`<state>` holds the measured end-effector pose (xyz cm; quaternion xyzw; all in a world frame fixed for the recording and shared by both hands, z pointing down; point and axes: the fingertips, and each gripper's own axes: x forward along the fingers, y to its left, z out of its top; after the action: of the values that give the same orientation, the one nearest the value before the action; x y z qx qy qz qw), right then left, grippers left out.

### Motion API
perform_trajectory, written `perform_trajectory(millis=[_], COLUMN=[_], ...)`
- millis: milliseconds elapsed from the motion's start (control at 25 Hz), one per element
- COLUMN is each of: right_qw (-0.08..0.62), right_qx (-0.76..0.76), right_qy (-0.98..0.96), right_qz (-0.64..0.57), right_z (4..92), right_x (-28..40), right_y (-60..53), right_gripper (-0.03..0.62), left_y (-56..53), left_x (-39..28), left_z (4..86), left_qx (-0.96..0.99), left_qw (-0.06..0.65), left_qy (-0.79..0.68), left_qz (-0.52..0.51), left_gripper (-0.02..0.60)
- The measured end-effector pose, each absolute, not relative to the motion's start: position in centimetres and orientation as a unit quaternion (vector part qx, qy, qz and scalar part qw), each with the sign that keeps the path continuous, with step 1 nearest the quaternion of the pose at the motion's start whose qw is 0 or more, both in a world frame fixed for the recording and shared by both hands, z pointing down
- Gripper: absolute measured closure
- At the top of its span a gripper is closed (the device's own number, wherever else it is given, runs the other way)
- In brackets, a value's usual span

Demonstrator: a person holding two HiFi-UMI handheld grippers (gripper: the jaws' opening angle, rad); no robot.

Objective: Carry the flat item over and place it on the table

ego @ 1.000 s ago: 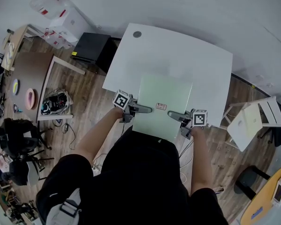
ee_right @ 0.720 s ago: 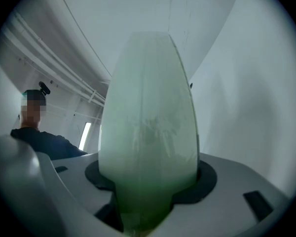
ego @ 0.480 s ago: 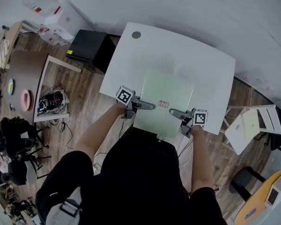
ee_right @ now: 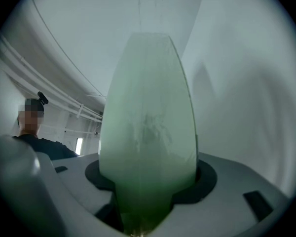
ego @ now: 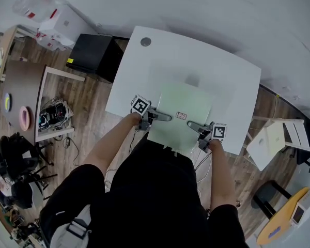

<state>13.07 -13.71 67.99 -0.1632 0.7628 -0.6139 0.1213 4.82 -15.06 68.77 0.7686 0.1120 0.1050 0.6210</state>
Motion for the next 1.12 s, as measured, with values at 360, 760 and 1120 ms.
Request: perform_trajectory(millis=[360,760,1120], right_qw=[0.125,0.114,0.100], right_qx=[-0.166,-0.166,-0.191], right_qy=[0.727,0.702,0.670], right_qz=[-0.654,-0.684,-0.710], right_z=[71.2,73.5,75.5], right_x=[13.7,13.5,14.3], right_y=[-15.8,-17.1,-17.2], right_gripper=[0.293,0.293,0.292], left_y=[-17.2,-18.4,-18.4], left_x=[5.3,5.1,5.4], left_z=[71.6,73.4,74.3], left_qx=[0.728,0.713,0.661], left_qw=[0.668,0.687,0.739], left_qy=[0.106,0.095,0.087], left_qz=[0.112,0.102,0.096], left_gripper=[0.279,0.279,0.279])
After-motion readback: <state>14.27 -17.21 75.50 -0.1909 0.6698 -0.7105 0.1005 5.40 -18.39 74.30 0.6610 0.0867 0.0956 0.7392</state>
